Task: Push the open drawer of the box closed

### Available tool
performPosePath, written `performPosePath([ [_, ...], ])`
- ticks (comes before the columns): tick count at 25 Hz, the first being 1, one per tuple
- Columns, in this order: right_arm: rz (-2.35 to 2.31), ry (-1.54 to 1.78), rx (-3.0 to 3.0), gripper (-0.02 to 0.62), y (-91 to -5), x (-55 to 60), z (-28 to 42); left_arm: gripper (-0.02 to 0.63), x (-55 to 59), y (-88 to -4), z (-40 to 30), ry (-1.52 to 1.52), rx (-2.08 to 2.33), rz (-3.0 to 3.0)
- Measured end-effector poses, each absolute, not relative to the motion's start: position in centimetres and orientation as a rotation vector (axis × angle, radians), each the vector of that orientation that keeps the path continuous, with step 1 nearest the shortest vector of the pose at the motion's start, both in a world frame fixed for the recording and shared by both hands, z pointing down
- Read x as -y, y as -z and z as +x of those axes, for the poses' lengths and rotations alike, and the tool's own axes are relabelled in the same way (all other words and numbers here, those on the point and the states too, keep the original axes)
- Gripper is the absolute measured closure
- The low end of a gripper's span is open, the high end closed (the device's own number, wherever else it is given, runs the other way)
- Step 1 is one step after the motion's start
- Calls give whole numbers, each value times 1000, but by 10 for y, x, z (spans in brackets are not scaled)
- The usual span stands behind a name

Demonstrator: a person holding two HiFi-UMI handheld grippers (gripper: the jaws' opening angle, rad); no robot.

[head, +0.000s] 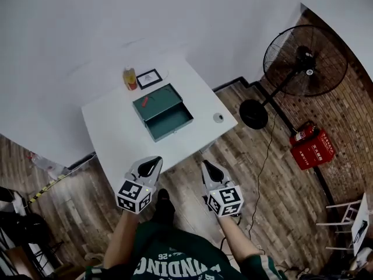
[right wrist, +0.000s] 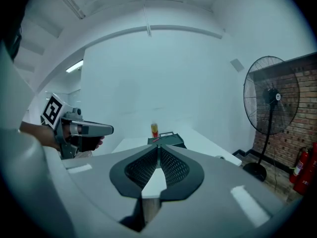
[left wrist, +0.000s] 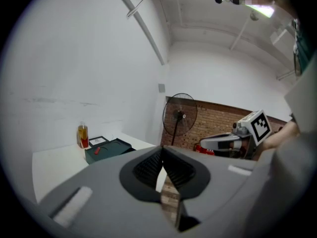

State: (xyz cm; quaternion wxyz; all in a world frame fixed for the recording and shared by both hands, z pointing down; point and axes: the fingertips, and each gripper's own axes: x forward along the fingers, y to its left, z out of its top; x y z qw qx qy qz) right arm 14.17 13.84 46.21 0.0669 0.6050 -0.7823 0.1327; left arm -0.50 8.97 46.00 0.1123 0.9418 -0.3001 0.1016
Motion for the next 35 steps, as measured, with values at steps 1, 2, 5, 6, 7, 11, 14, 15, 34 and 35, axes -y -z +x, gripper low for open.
performPosePath([
  [1,1830,-396,2354,594,-460,-123,141,554,-75,-460,-4,-311,868,2775],
  [2,1836,-391,2350,594,-459,-108,140,552,-61,-460,-2,-321,855,2785],
  [5,1852,-388,2338,594,-458,-72,137,552,-26,-460,-1,-343,825,2805],
  [6,1855,-390,2335,594,-458,-62,136,552,-16,-461,-1,-347,819,2808],
  [7,1857,-394,2332,593,-459,-53,134,552,-7,-461,-2,-349,815,2807],
  [11,1841,-411,2315,594,-469,-27,131,552,22,-466,-3,-339,801,2786],
  [14,1802,-427,2343,594,-476,-13,128,554,38,-472,0,-342,797,2773],
  [15,1780,-428,2360,594,-479,-10,127,552,42,-474,1,-342,798,2769],
  [34,1541,-586,2314,593,-580,41,126,552,75,-520,-10,-416,934,2591],
  [35,1516,-603,2299,592,-591,39,124,552,74,-524,-14,-421,942,2577],
])
